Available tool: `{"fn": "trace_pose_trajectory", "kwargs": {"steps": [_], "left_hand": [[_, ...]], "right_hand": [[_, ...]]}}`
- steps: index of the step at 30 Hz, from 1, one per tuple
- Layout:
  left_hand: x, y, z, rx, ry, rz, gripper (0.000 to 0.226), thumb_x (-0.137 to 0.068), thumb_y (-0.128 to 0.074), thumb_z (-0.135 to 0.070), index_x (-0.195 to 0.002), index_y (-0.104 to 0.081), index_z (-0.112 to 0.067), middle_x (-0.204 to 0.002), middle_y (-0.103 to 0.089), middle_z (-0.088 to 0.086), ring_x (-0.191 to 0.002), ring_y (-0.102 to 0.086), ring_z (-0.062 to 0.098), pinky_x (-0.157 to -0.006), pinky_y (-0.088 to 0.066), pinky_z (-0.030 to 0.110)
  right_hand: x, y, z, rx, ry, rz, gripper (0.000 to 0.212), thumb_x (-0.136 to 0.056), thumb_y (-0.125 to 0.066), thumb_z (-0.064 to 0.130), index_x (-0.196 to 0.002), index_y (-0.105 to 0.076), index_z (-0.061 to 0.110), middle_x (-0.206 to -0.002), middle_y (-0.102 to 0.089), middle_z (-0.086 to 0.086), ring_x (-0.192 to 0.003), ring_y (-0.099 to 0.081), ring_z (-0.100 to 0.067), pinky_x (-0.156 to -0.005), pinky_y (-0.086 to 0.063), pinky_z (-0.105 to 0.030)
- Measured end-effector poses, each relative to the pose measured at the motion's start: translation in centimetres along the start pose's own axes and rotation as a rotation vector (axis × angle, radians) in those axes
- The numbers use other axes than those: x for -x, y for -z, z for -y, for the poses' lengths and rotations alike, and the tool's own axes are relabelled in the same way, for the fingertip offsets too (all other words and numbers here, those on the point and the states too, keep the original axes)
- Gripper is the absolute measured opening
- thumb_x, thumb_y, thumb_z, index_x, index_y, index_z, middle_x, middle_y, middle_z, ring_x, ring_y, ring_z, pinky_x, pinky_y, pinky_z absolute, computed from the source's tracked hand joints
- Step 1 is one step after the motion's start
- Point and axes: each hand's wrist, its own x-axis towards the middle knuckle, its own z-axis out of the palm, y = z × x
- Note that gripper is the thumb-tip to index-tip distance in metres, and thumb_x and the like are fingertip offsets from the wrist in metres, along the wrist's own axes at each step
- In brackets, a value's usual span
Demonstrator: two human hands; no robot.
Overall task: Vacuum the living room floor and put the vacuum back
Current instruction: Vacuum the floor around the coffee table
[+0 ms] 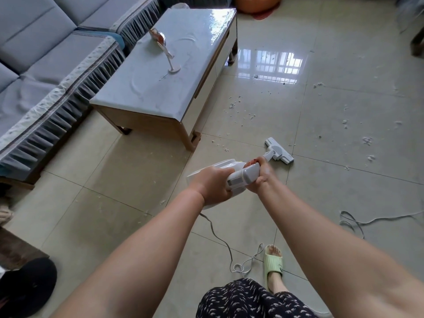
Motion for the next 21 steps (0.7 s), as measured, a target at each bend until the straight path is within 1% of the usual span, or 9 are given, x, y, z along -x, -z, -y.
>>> {"fn": "trace_pose_trajectory", "kwargs": {"steps": [7, 10, 13, 15, 21], "left_hand": [[-2.8, -0.2, -1.0, 0.014, 0.003, 0.012, 0.025, -0.083, -0.063, -0.033, -0.105, -0.059, -0.023, -0.096, -0.068, 0.003, -0.076, -0.054, 0.021, -0.066, -0.049, 0.029], [-3.9, -0.4, -1.3, 0.018, 0.001, 0.011, 0.023, -0.082, -0.063, -0.032, -0.103, -0.059, -0.023, -0.095, -0.068, 0.003, -0.075, -0.051, 0.019, -0.066, -0.049, 0.03], [-4.9, -0.6, -1.9, 0.016, -0.008, 0.003, 0.026, -0.083, -0.064, -0.032, -0.107, -0.059, -0.023, -0.097, -0.067, 0.002, -0.074, -0.05, 0.018, -0.064, -0.047, 0.027], [-5.5, -0.8, -2.2, 0.027, -0.016, 0.002, 0.027, -0.084, -0.064, -0.032, -0.11, -0.059, -0.023, -0.098, -0.067, 0.002, -0.076, -0.05, 0.017, -0.065, -0.049, 0.028], [-7.7, -1.2, -3.2, 0.04, -0.004, 0.015, 0.026, -0.084, -0.063, -0.033, -0.107, -0.059, -0.022, -0.099, -0.067, 0.005, -0.077, -0.051, 0.022, -0.069, -0.049, 0.029]], "right_hand": [[-0.5, -0.3, 2.8, 0.017, 0.006, 0.002, 0.026, -0.079, -0.055, 0.011, -0.057, -0.044, 0.015, -0.045, -0.048, 0.004, -0.032, -0.047, -0.008, -0.037, -0.044, -0.017], [-0.7, -0.3, 3.9, 0.024, 0.007, 0.0, 0.025, -0.08, -0.057, 0.012, -0.058, -0.045, 0.015, -0.048, -0.05, 0.004, -0.034, -0.049, -0.007, -0.039, -0.046, -0.017], [-1.1, -0.3, 5.1, 0.031, 0.006, -0.004, 0.024, -0.079, -0.058, 0.012, -0.058, -0.046, 0.015, -0.048, -0.05, 0.005, -0.034, -0.049, -0.007, -0.04, -0.046, -0.017], [-1.4, -0.3, 5.9, 0.034, 0.007, -0.01, 0.024, -0.079, -0.058, 0.012, -0.058, -0.046, 0.016, -0.047, -0.05, 0.005, -0.034, -0.049, -0.007, -0.038, -0.045, -0.018], [-1.8, -0.2, 8.1, 0.035, 0.007, -0.016, 0.022, -0.079, -0.059, 0.012, -0.061, -0.048, 0.015, -0.045, -0.051, 0.004, -0.033, -0.05, -0.008, -0.036, -0.045, -0.02]]}}
